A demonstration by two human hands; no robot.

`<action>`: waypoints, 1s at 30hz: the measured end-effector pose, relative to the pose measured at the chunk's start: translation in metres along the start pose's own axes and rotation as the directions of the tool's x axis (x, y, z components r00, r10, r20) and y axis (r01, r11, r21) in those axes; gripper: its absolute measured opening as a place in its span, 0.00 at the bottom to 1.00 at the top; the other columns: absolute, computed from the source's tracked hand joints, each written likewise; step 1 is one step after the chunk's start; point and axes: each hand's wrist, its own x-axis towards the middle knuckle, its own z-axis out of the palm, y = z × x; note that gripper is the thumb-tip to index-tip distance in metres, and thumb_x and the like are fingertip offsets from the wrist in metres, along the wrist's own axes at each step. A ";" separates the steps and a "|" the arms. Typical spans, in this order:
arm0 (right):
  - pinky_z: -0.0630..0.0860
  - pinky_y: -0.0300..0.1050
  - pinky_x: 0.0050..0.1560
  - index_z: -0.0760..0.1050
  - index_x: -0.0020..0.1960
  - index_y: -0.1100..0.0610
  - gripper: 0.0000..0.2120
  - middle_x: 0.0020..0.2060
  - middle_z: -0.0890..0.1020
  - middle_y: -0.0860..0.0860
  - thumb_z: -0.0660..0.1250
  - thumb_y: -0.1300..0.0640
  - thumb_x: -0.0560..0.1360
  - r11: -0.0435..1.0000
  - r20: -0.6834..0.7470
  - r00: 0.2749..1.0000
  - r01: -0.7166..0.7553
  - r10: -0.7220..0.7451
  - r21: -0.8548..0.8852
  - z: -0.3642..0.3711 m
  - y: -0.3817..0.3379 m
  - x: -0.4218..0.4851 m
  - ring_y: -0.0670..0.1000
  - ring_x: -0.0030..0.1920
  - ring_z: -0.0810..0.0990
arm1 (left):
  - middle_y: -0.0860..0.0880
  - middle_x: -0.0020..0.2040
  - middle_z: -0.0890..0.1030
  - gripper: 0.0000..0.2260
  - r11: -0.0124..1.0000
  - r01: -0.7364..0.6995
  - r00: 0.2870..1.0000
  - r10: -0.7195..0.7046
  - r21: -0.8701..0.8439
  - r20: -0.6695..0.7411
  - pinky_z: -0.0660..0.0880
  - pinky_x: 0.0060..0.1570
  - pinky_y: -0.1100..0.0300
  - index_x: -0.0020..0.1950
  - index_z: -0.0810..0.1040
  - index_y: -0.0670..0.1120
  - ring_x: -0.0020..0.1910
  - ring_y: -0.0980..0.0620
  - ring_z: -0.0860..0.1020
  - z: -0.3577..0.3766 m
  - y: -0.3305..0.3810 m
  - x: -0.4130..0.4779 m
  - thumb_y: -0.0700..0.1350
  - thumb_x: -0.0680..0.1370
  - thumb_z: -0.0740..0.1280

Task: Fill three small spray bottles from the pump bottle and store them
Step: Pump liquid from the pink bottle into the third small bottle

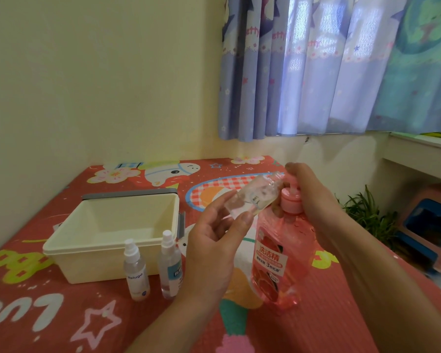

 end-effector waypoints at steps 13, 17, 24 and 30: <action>0.68 0.47 0.35 0.74 0.33 0.60 0.30 0.26 0.77 0.57 0.52 0.38 0.79 1.000 0.000 1.000 -0.006 0.006 0.010 0.000 0.001 0.000 0.50 0.26 0.73 | 0.54 0.51 0.85 0.21 1.000 -0.021 0.999 0.021 -0.010 0.025 0.79 0.49 0.63 0.58 0.80 0.56 0.53 0.53 0.82 0.000 -0.001 0.000 0.53 0.65 0.71; 0.68 0.48 0.35 0.74 0.36 0.62 0.29 0.28 0.76 0.59 0.52 0.40 0.80 1.000 0.005 1.000 0.001 -0.001 -0.008 -0.001 0.001 0.000 0.50 0.26 0.73 | 0.53 0.53 0.84 0.20 1.000 -0.023 1.000 0.023 -0.002 0.016 0.79 0.51 0.61 0.57 0.80 0.58 0.54 0.53 0.82 -0.001 -0.003 0.000 0.54 0.65 0.72; 0.68 0.47 0.36 0.75 0.36 0.61 0.30 0.26 0.77 0.57 0.52 0.37 0.79 1.000 0.008 1.000 -0.001 0.001 -0.001 0.000 0.002 0.000 0.50 0.27 0.73 | 0.53 0.52 0.85 0.20 1.000 -0.025 1.000 0.025 -0.010 0.012 0.79 0.51 0.61 0.58 0.80 0.58 0.54 0.52 0.82 0.000 -0.001 0.000 0.54 0.65 0.72; 0.68 0.48 0.36 0.74 0.37 0.62 0.27 0.25 0.77 0.56 0.51 0.43 0.80 1.000 -0.005 1.000 0.004 -0.004 -0.014 0.000 -0.001 -0.001 0.48 0.25 0.74 | 0.53 0.53 0.85 0.19 1.000 -0.012 1.000 0.012 -0.006 -0.003 0.79 0.51 0.60 0.58 0.80 0.57 0.54 0.51 0.82 -0.001 -0.001 0.000 0.53 0.67 0.75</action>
